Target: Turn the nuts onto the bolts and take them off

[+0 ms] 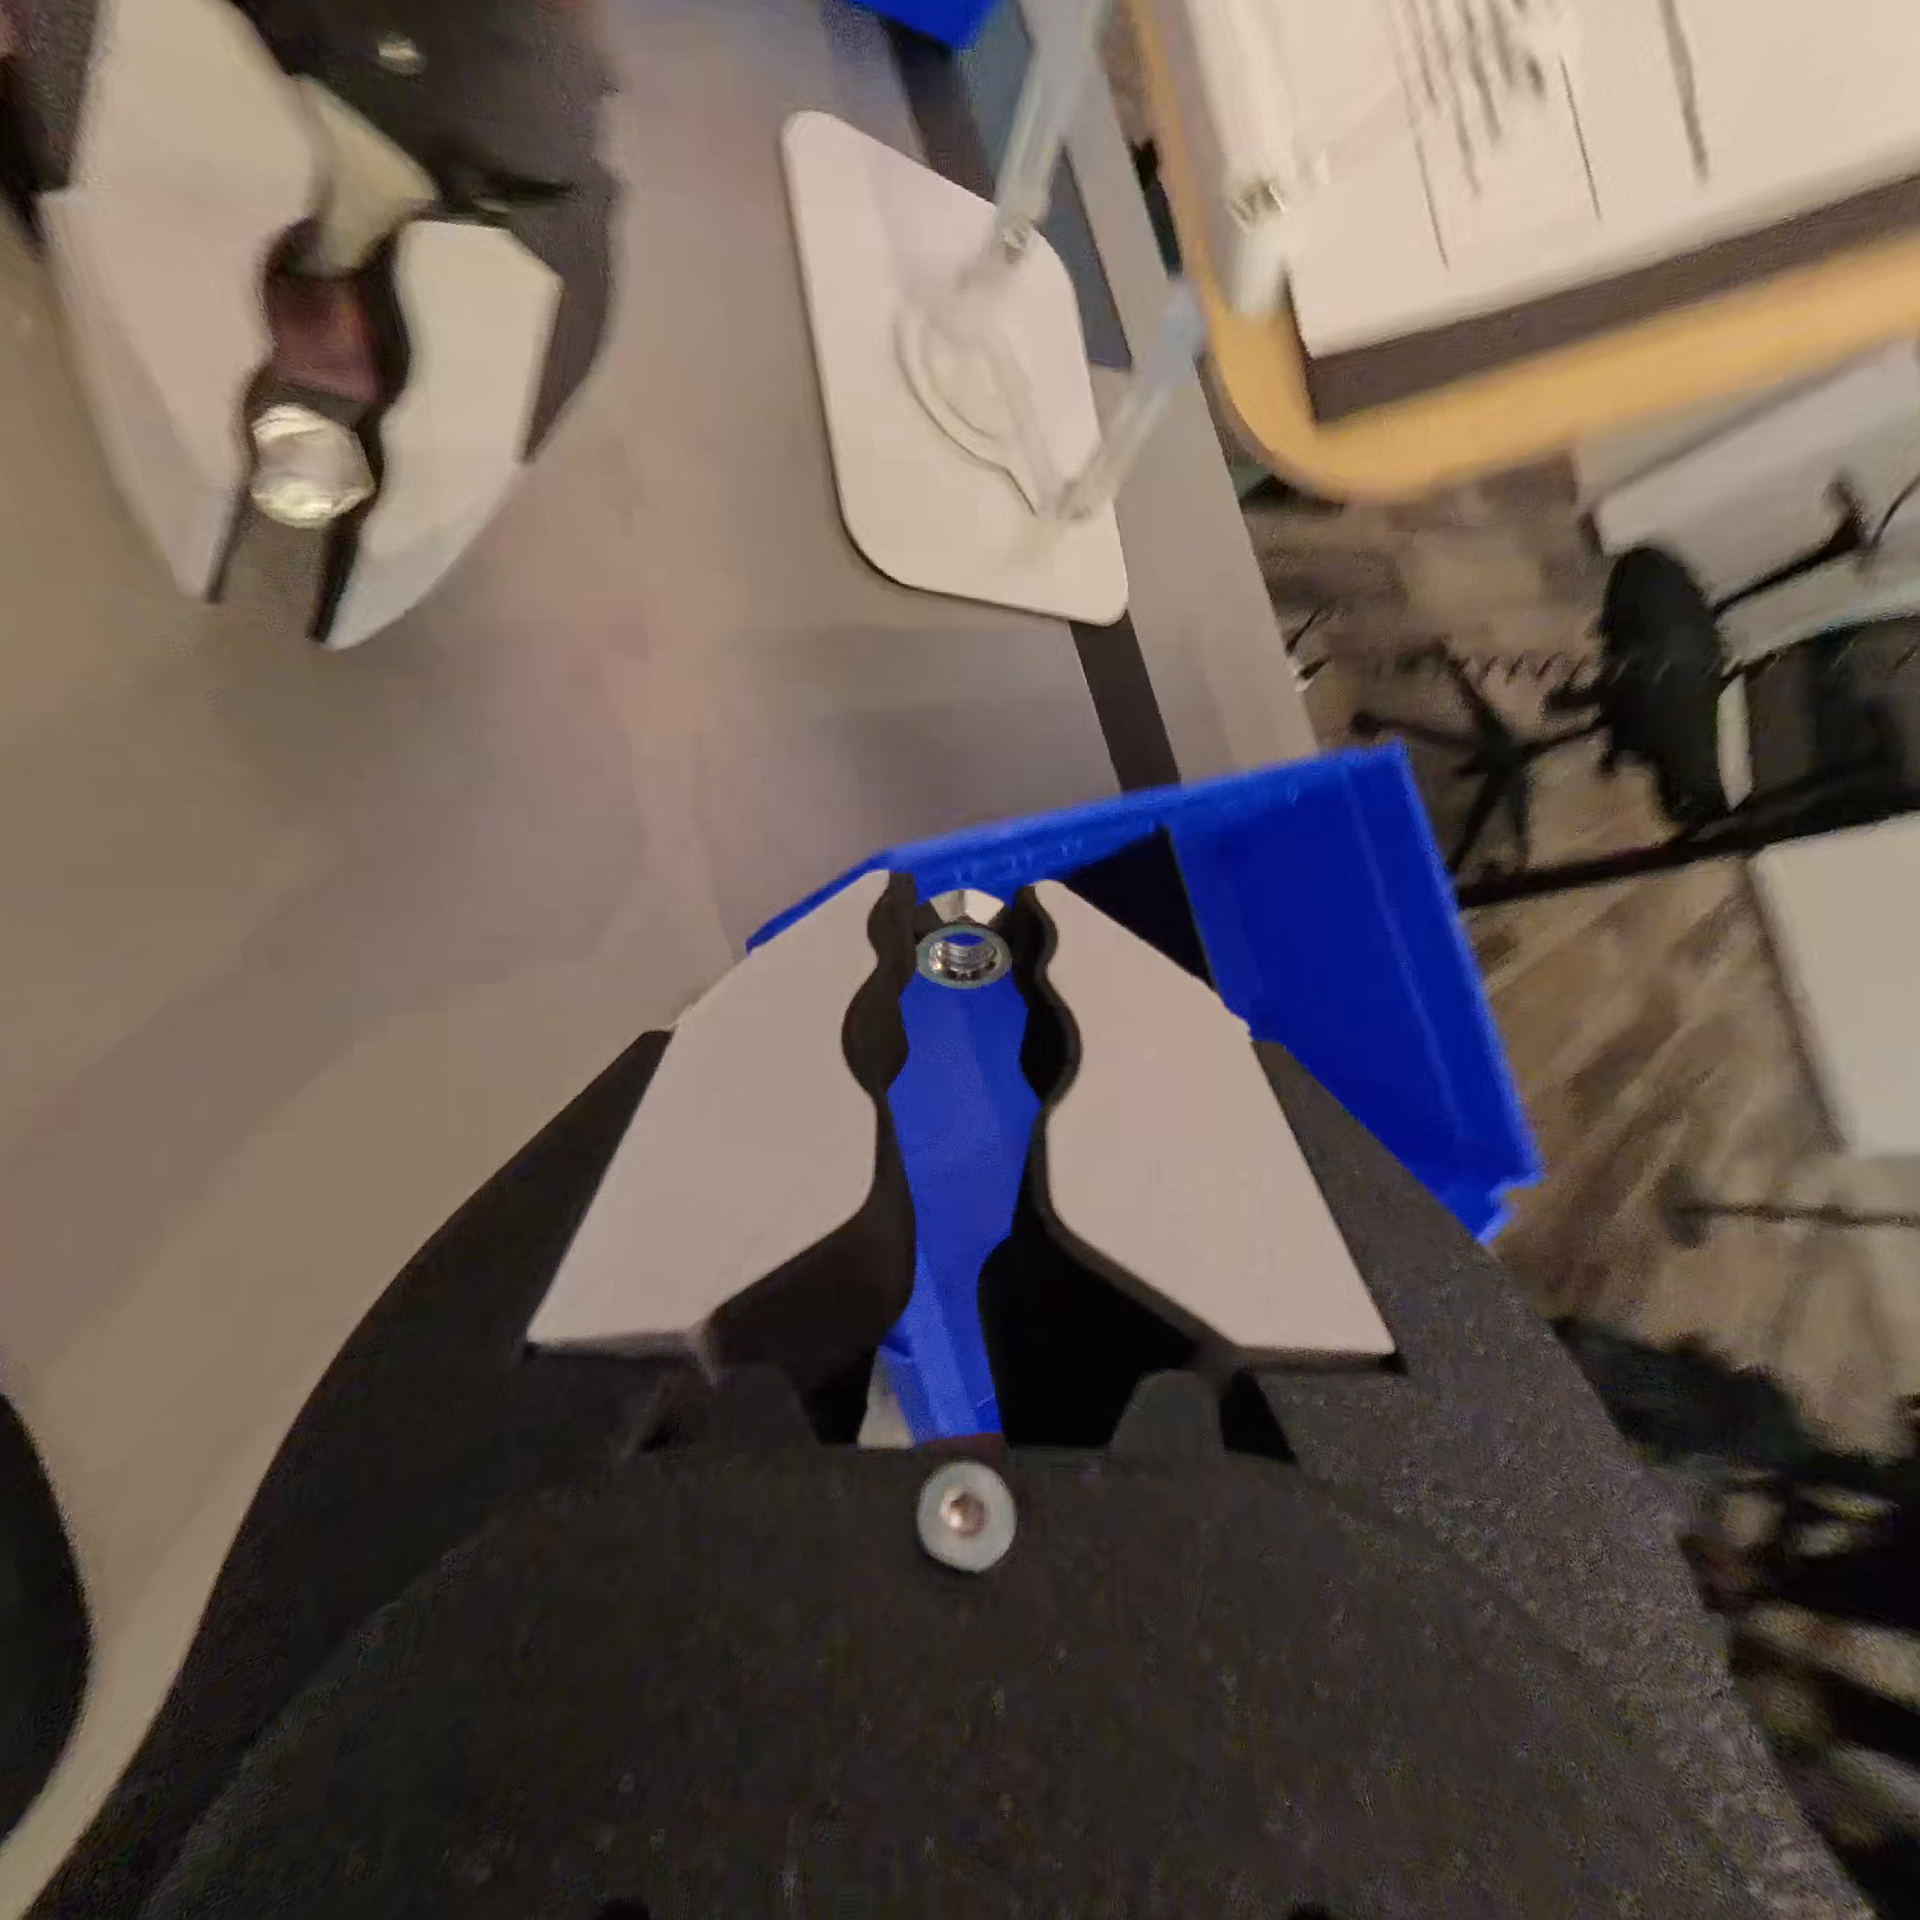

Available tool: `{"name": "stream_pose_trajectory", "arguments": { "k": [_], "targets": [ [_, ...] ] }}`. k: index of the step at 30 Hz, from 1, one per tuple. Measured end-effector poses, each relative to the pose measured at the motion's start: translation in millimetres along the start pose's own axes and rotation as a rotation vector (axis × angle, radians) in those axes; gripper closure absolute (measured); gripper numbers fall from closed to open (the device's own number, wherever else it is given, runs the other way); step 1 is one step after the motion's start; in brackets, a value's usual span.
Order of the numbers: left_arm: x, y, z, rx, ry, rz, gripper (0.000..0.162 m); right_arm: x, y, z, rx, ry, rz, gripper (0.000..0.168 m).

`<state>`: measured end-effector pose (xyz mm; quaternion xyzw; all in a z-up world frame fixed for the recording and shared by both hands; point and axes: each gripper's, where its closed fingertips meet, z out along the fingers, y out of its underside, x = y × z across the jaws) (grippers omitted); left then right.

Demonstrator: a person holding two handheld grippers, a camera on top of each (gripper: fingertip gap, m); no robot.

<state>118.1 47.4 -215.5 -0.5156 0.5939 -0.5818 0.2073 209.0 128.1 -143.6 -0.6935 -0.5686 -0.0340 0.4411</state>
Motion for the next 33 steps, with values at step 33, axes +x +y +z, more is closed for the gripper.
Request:
{"name": "stream_pose_trajectory", "arguments": {
  "k": [33],
  "targets": [
    [-7.1,-13.9,-12.1,0.115,-0.025,-0.02,0.147,-71.1,-59.2,26.9,0.191,-0.514,0.381,0.14]
  ]
}}
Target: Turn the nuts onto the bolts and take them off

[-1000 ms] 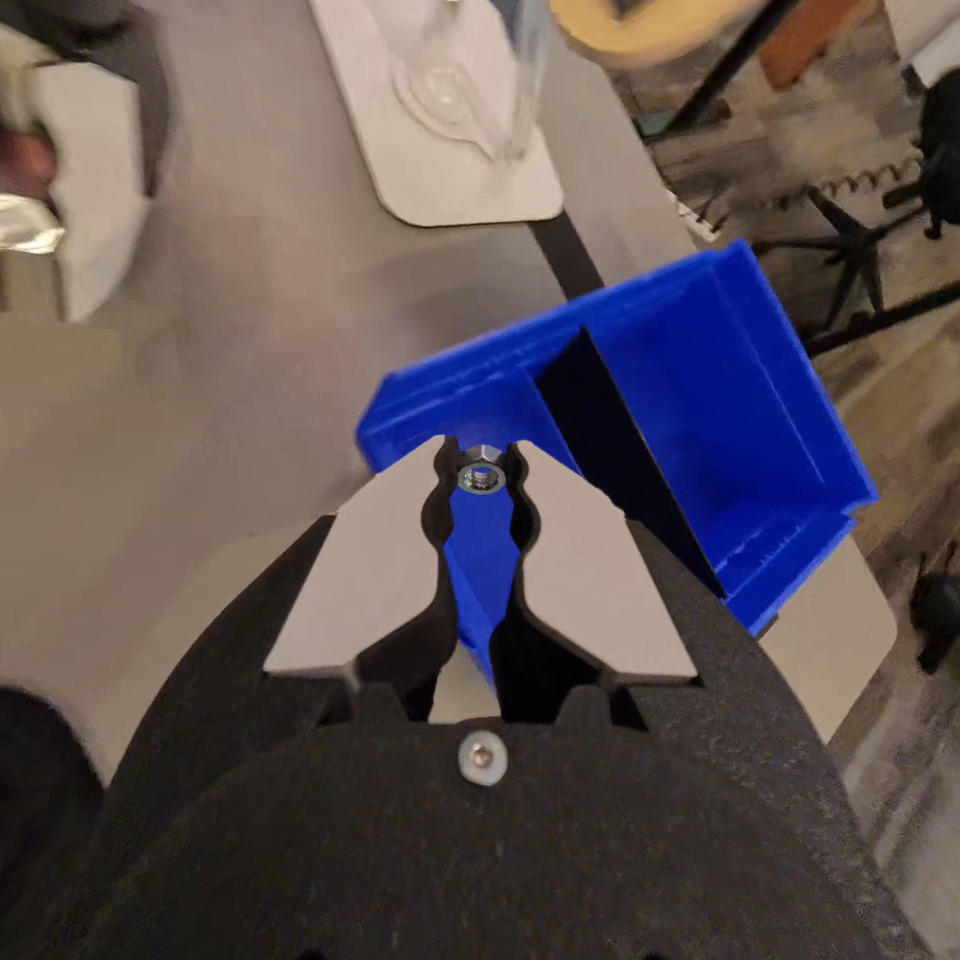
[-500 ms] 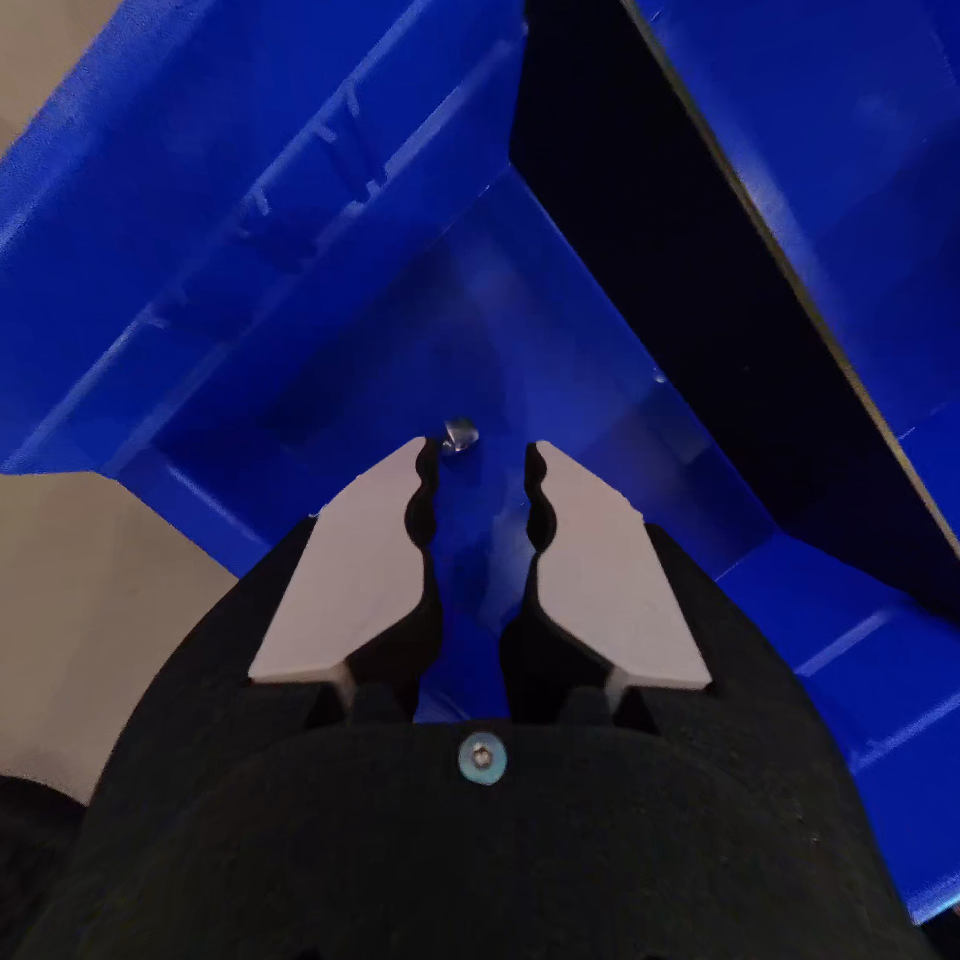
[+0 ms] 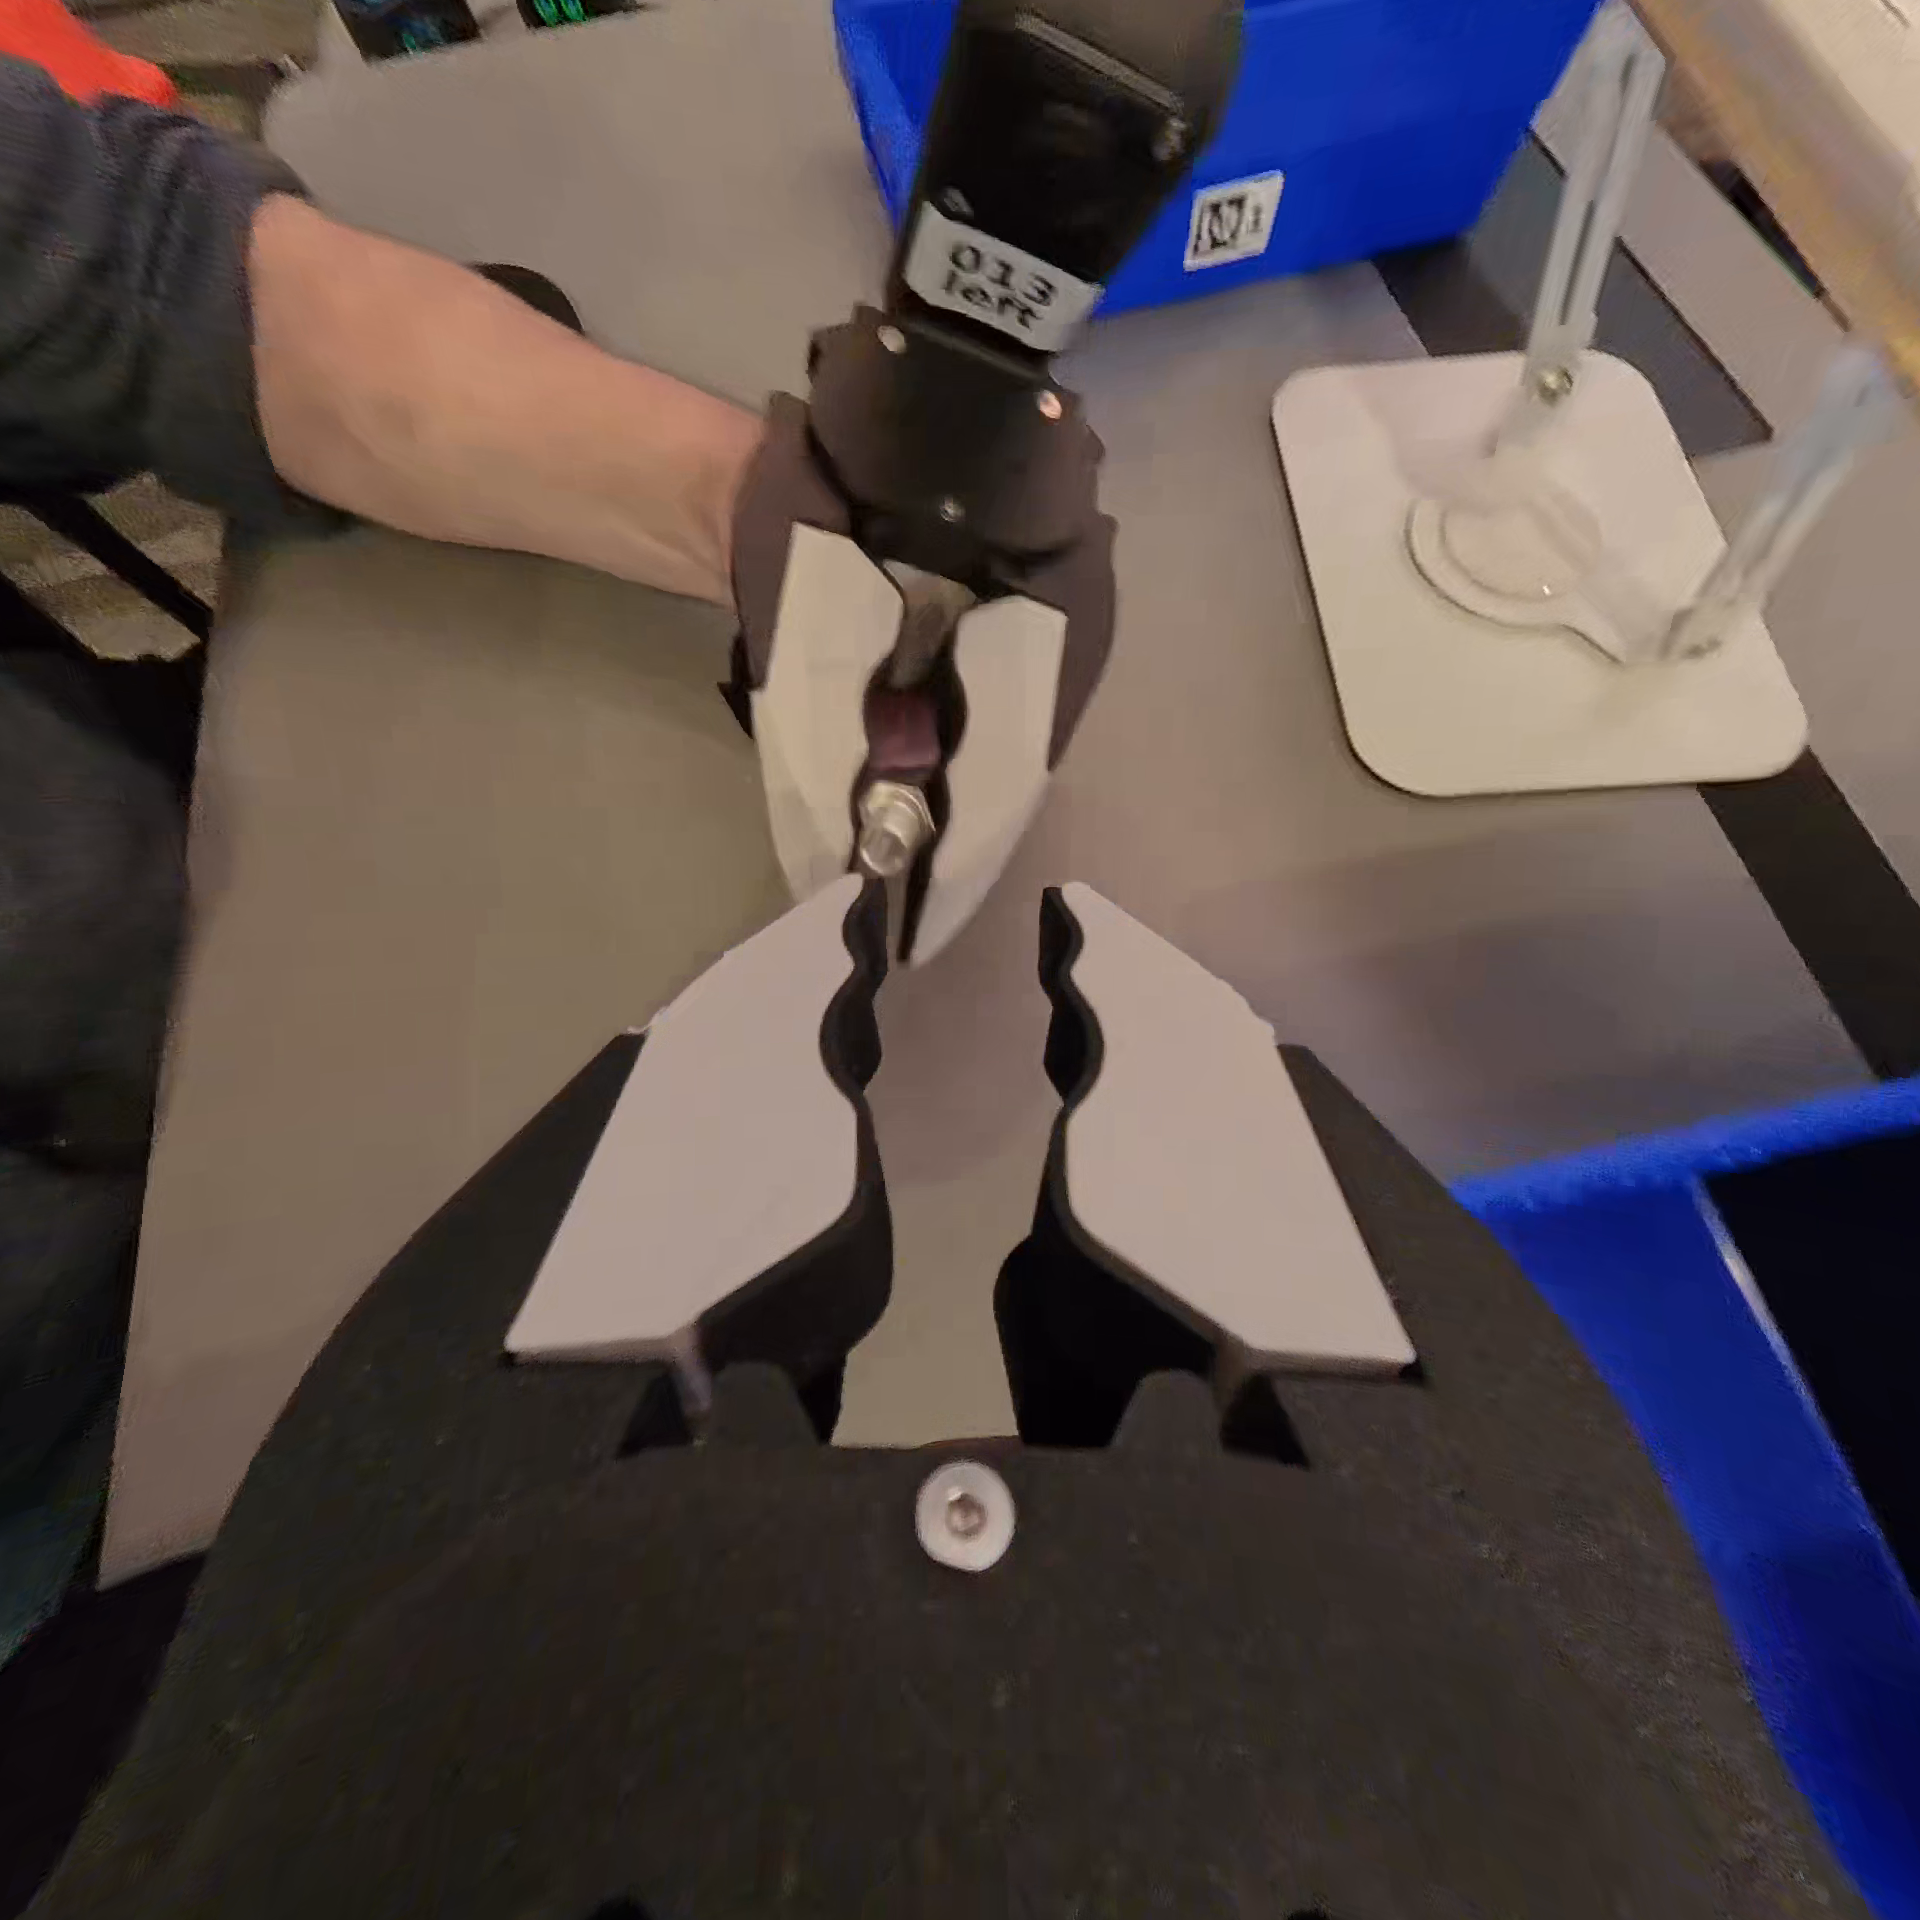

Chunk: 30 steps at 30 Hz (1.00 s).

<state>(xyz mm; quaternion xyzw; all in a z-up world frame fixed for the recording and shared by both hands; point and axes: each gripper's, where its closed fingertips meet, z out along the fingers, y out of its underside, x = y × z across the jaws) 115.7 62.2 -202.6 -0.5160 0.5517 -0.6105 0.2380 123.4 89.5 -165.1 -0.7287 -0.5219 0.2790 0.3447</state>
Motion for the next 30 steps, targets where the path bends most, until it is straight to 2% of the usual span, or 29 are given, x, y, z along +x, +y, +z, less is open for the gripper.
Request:
{"name": "stream_pose_trajectory", "arguments": {
  "k": [4,9,18,21,22,30],
  "targets": [
    [3.5,-3.3,-0.4,0.013,0.01,0.004,0.147,-16.1,-6.4,17.6,0.046,-0.061,0.036,0.142],
    [4.2,-7.1,-3.2,0.026,0.012,0.004,0.147,-20.7,-10.4,22.1,0.097,-0.105,0.071,0.155],
    [3.4,-3.6,-1.3,0.005,0.004,0.011,0.147,-19.9,-13.4,29.5,0.156,-0.115,0.131,0.15],
    [3.4,-1.8,0.9,-0.006,0.002,0.013,0.147,-23.0,-14.1,33.3,0.174,-0.135,0.148,0.151],
    [4.5,-0.8,2.1,-0.011,0.007,0.014,0.147,-23.5,-14.1,34.6,0.181,-0.136,0.151,0.157],
    [3.7,3.5,5.4,-0.039,-0.004,0.021,0.147,-22.0,-13.4,38.1,0.209,-0.104,0.141,0.159]
  ]
}}
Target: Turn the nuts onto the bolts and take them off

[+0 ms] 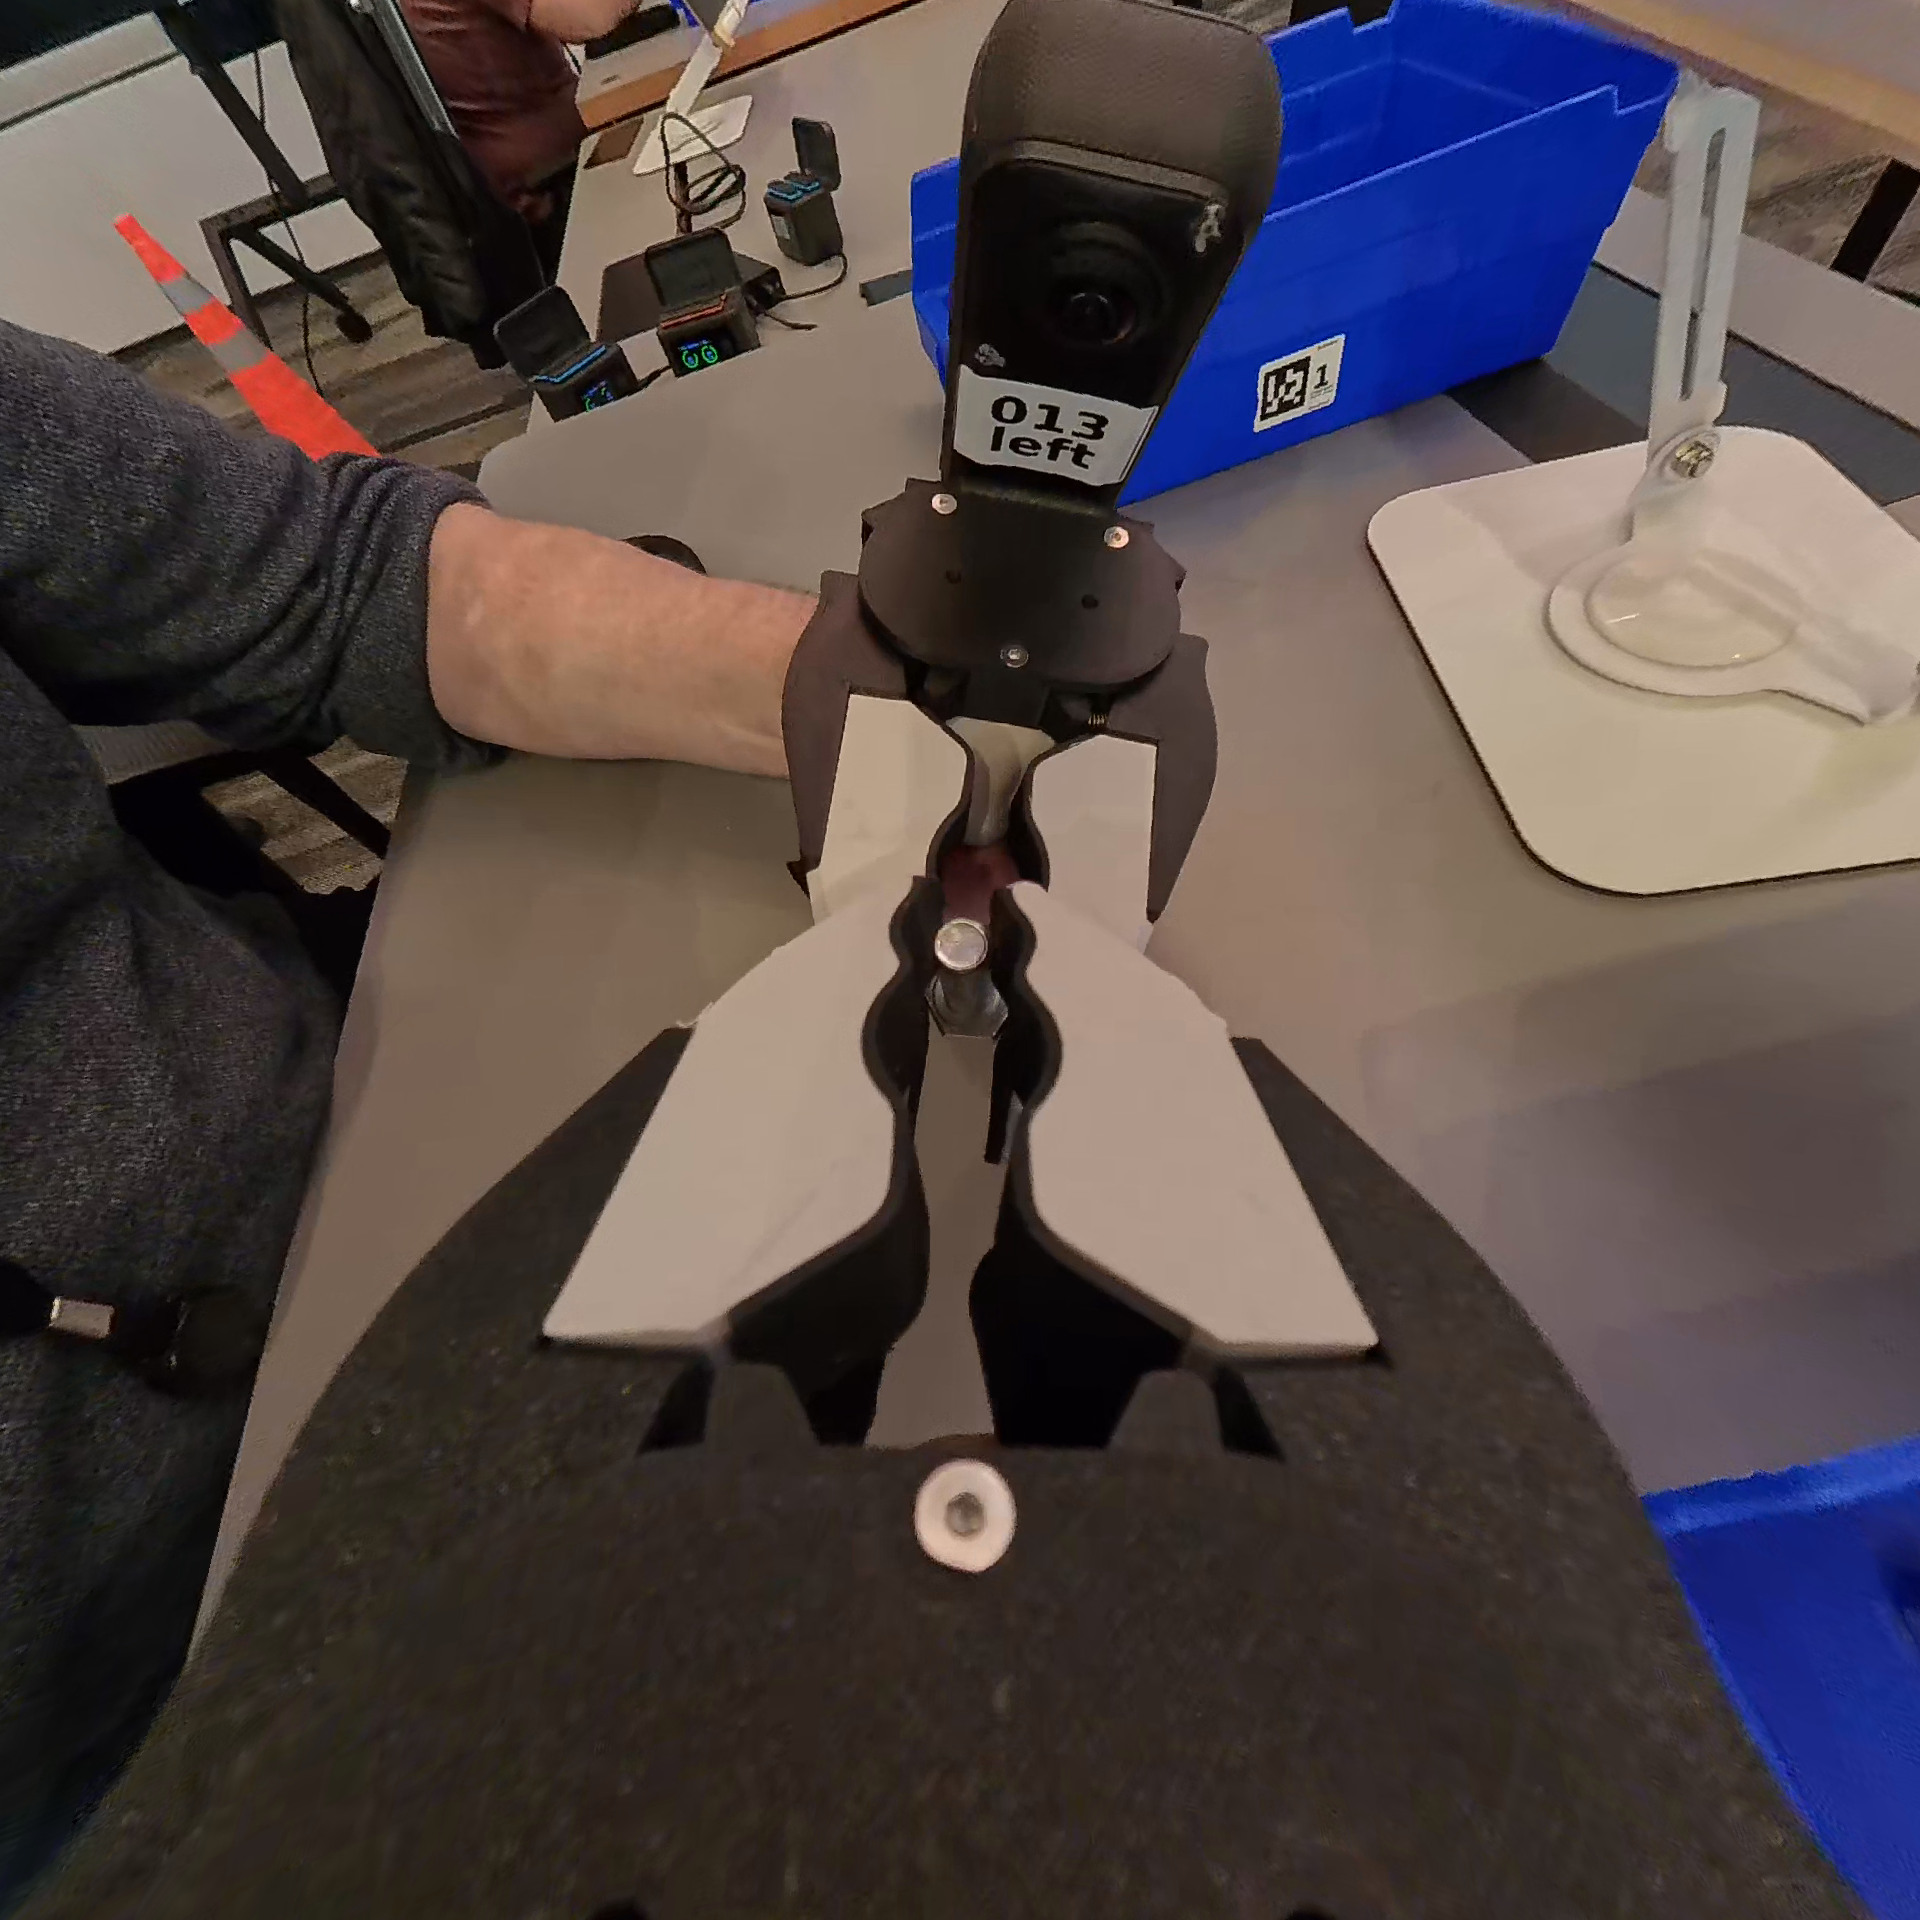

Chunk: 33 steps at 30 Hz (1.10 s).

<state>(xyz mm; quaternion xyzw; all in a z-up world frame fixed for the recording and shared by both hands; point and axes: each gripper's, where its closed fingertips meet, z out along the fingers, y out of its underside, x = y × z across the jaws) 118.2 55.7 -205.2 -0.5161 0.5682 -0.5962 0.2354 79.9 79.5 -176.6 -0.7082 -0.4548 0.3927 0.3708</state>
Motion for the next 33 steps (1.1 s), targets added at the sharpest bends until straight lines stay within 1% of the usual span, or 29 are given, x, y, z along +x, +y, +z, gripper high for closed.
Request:
{"name": "stream_pose_trajectory", "arguments": {
  "k": [14,18,22,23,25,26,28,29,31,32,33],
  "targets": [
    [-0.4,-1.9,-1.3,0.002,-0.011,0.011,0.147,-0.7,-3.4,1.4,0.034,0.008,0.0,0.158],
    [0.0,1.1,0.3,-0.007,-0.007,0.015,0.147,-1.0,-1.3,3.3,0.02,0.027,-0.033,0.159],
    [1.6,-6.3,-0.3,0.04,0.011,-0.007,0.146,0.8,-7.7,-0.6,0.063,0.025,-0.014,0.159],
    [0.0,-6.9,-0.8,0.042,0.003,-0.011,0.139,1.7,-9.9,-1.9,0.077,0.028,-0.009,0.159],
    [-7.2,-3.9,-2.0,0.024,-0.035,-0.015,0.121,4.6,-13.8,-5.1,0.094,0.039,-0.006,0.159],
    [-7.7,-3.0,-3.4,0.024,-0.033,-0.018,0.12,7.2,-16.6,-7.6,0.104,0.053,-0.01,0.159],
    [-10.5,-3.6,-6.4,0.031,-0.046,-0.02,0.12,16.4,-24.9,-17.3,0.117,0.096,-0.021,0.159],
    [-13.3,-2.6,-7.6,0.021,-0.063,-0.016,0.123,24.0,-31.5,-25.2,0.123,0.126,-0.029,0.159],
    [-18.5,0.3,-10.0,-0.001,-0.097,-0.004,0.134,48.1,-48.3,-47.1,0.142,0.216,-0.038,0.159],
    [-19.9,-0.3,-11.7,0.007,-0.101,-0.008,0.138,63.4,-56.3,-59.4,0.142,0.265,-0.039,0.159],
    [-21.6,-1.5,-13.7,0.02,-0.105,-0.015,0.146,81.8,-63.1,-72.1,0.136,0.325,-0.042,0.159]
  ]
}}
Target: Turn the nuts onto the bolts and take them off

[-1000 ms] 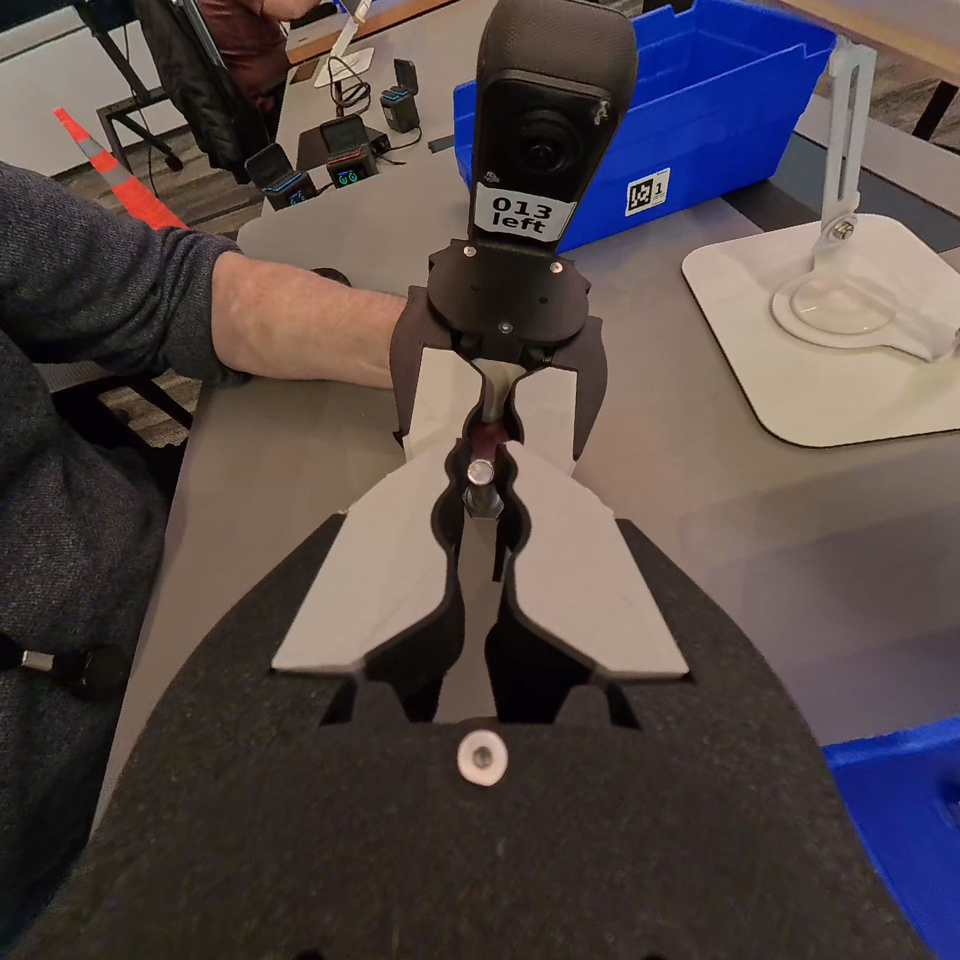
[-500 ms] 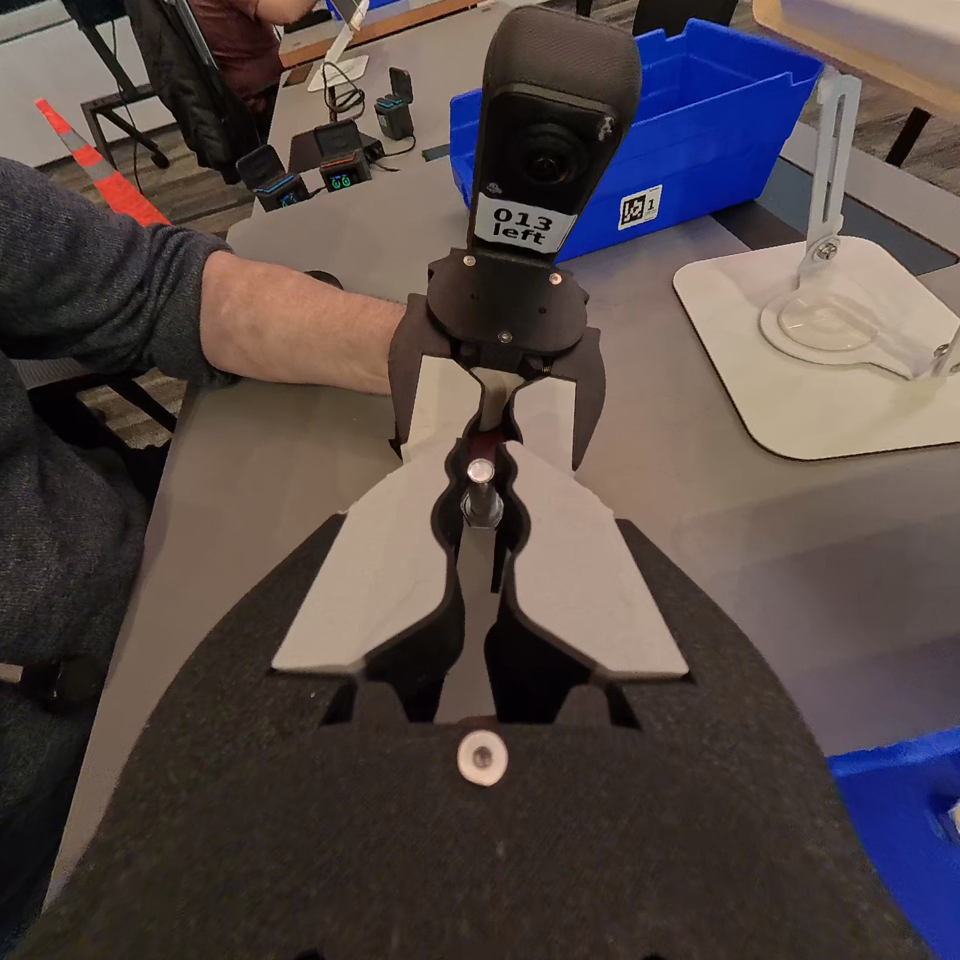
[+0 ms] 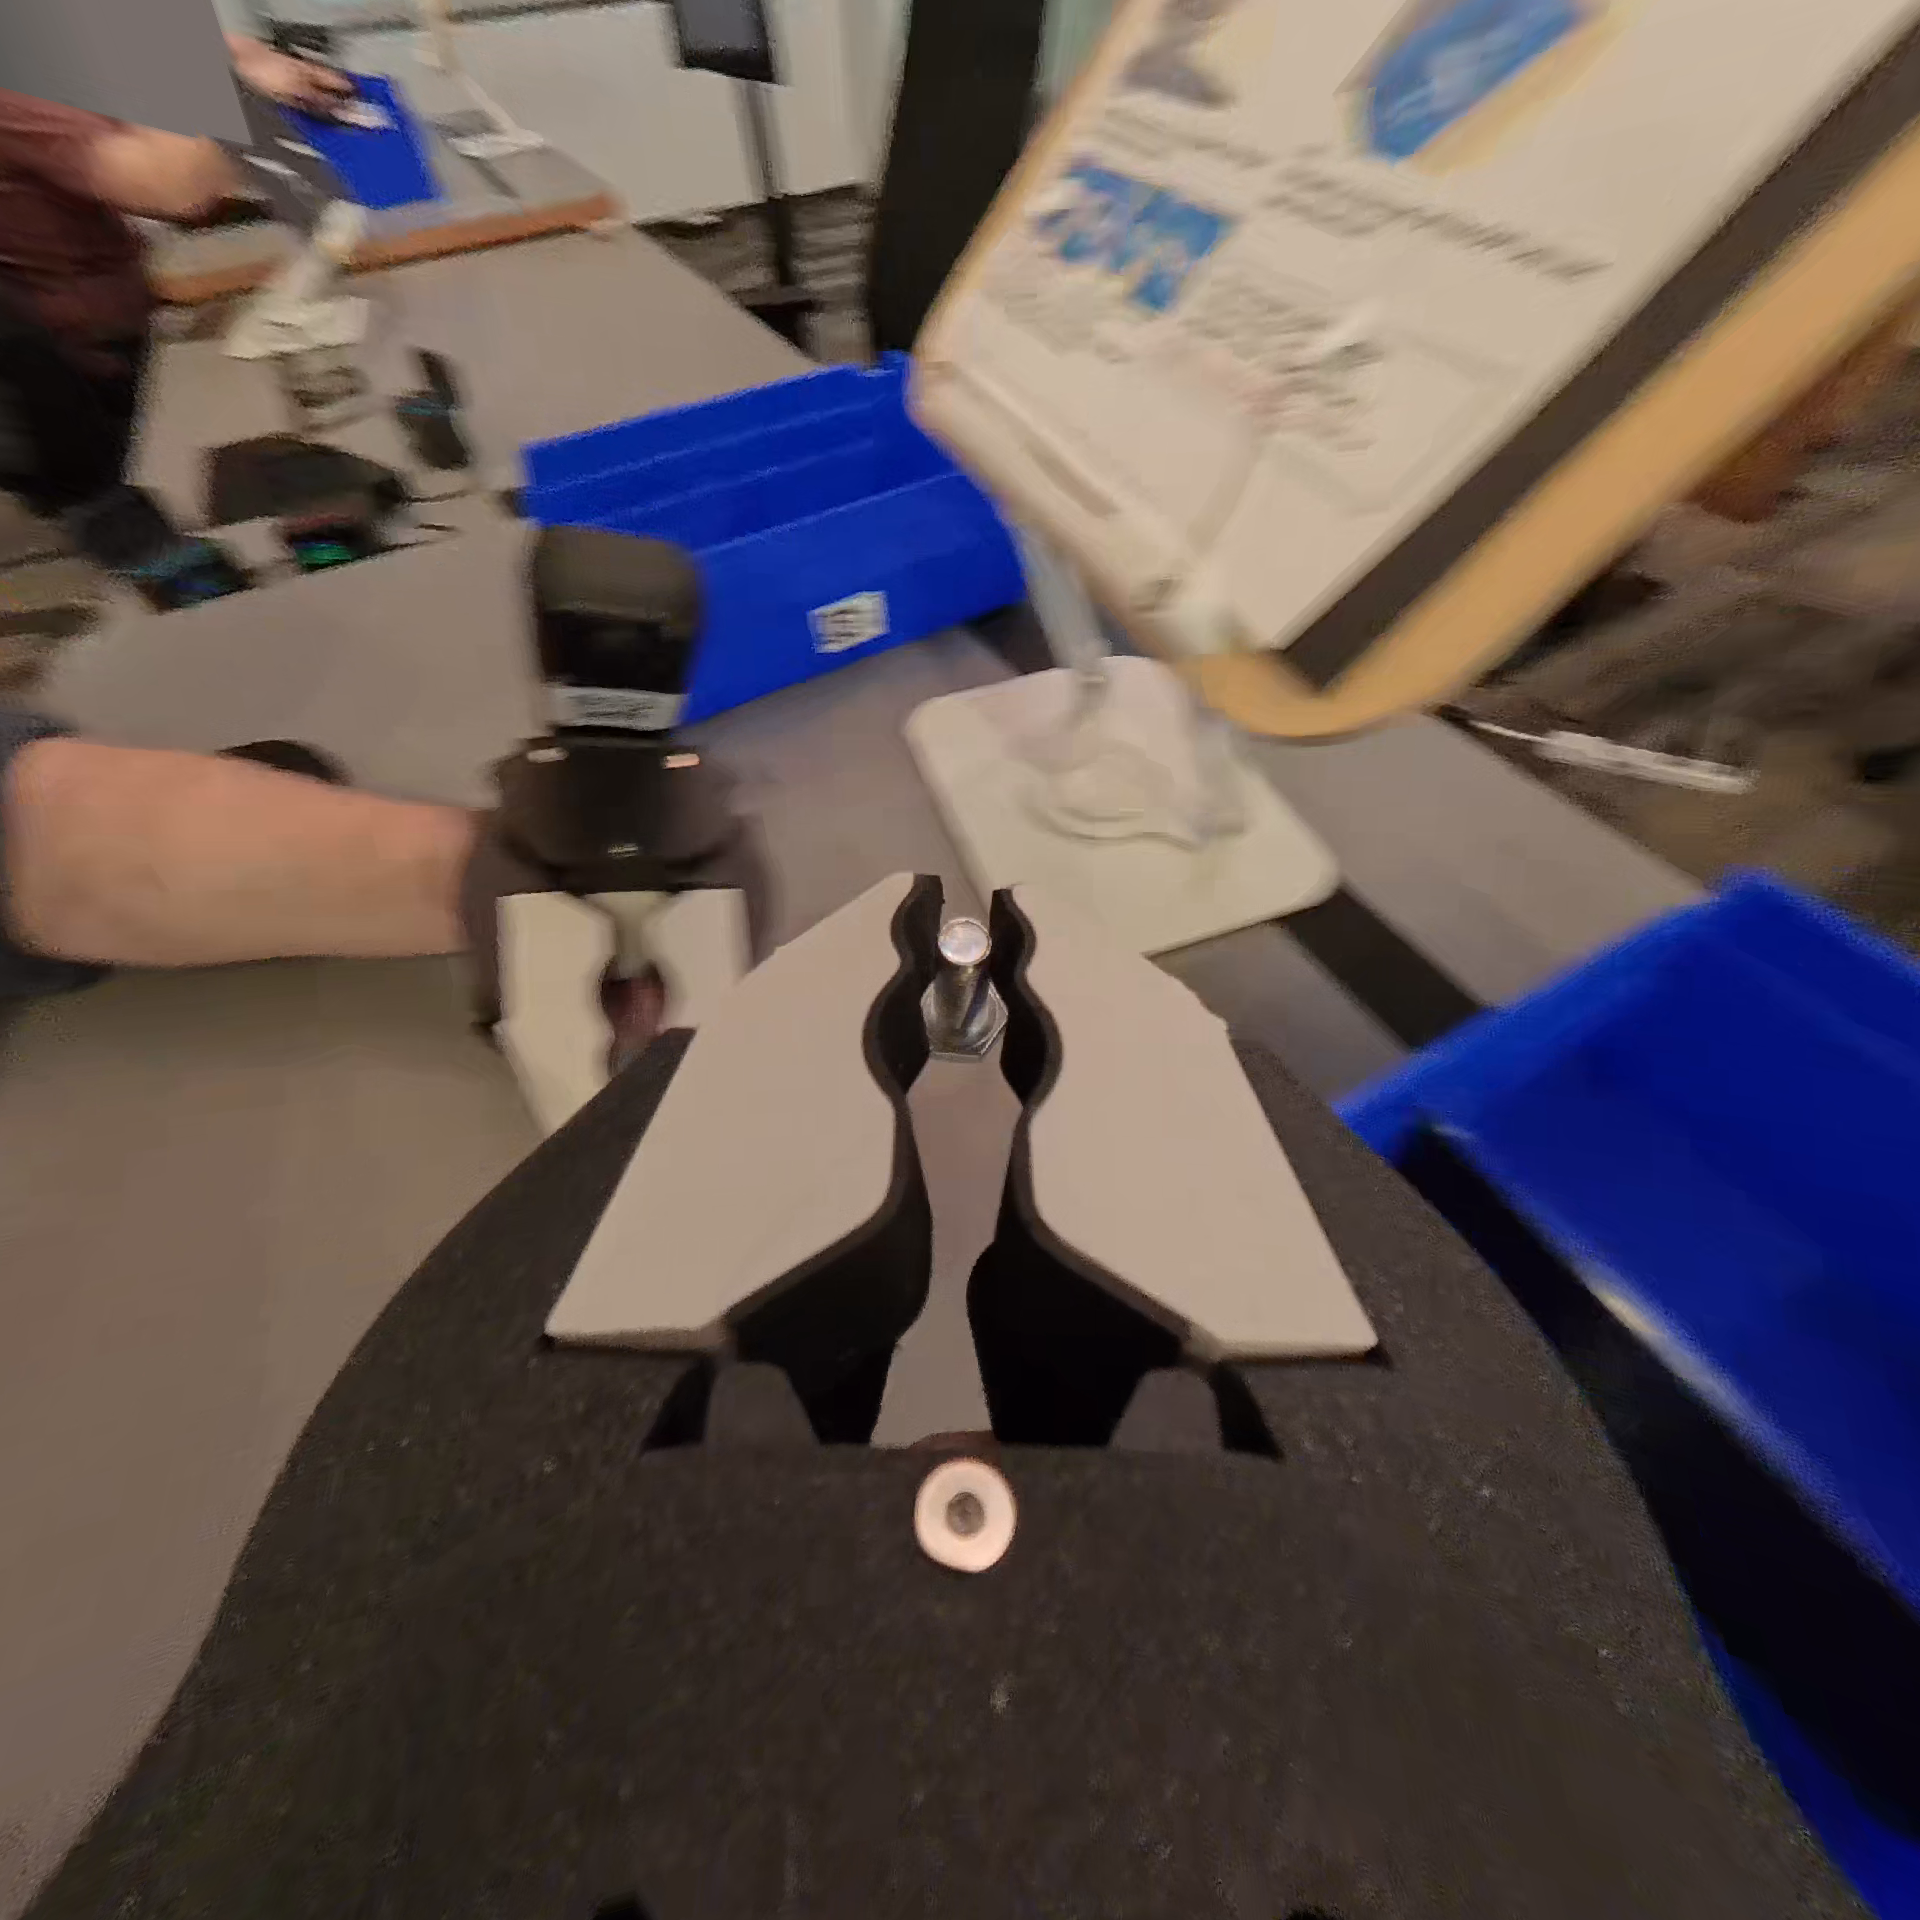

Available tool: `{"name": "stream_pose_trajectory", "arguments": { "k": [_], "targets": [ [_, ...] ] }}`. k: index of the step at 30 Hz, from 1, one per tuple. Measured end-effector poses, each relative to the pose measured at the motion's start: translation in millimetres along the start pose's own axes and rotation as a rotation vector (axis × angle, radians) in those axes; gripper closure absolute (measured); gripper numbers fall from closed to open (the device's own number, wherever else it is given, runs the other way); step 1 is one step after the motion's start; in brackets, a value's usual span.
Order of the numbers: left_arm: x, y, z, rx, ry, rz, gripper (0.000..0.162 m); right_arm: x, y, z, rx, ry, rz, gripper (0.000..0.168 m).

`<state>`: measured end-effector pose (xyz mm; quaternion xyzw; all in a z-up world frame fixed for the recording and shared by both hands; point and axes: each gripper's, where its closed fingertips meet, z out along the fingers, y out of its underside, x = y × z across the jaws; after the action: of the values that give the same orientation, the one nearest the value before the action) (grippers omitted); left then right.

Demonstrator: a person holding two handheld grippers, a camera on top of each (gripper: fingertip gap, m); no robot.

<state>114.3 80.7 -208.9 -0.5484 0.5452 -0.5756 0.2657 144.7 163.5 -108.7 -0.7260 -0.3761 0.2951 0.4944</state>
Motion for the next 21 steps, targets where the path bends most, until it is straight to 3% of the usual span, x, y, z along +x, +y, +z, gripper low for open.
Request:
{"name": "stream_pose_trajectory", "arguments": {
  "k": [2,4,10,16,19,21],
  "targets": [
    [-7.1,1.7,-2.9,-0.002,-0.028,-0.011,0.158,47.4,-6.8,-8.0,-0.038,0.113,0.0,0.159],
    [-13.2,7.2,-4.2,-0.03,-0.06,-0.005,0.158,93.1,-4.4,-11.7,-0.083,0.19,0.045,0.159],
    [-19.6,9.7,-7.8,-0.039,-0.09,-0.003,0.162,191.0,55.9,-4.9,-0.367,0.378,0.14,0.158],
    [-23.2,13.1,-9.2,-0.049,-0.098,-0.011,0.162,225.4,109.9,7.5,-0.538,0.433,0.263,0.157],
    [-22.6,13.3,-9.1,-0.055,-0.097,-0.008,0.16,232.8,112.6,9.5,-0.513,0.449,0.294,0.145],
    [-22.8,13.1,-9.6,-0.056,-0.099,-0.004,0.16,231.6,103.3,8.1,-0.473,0.455,0.285,0.145]
  ]
}}
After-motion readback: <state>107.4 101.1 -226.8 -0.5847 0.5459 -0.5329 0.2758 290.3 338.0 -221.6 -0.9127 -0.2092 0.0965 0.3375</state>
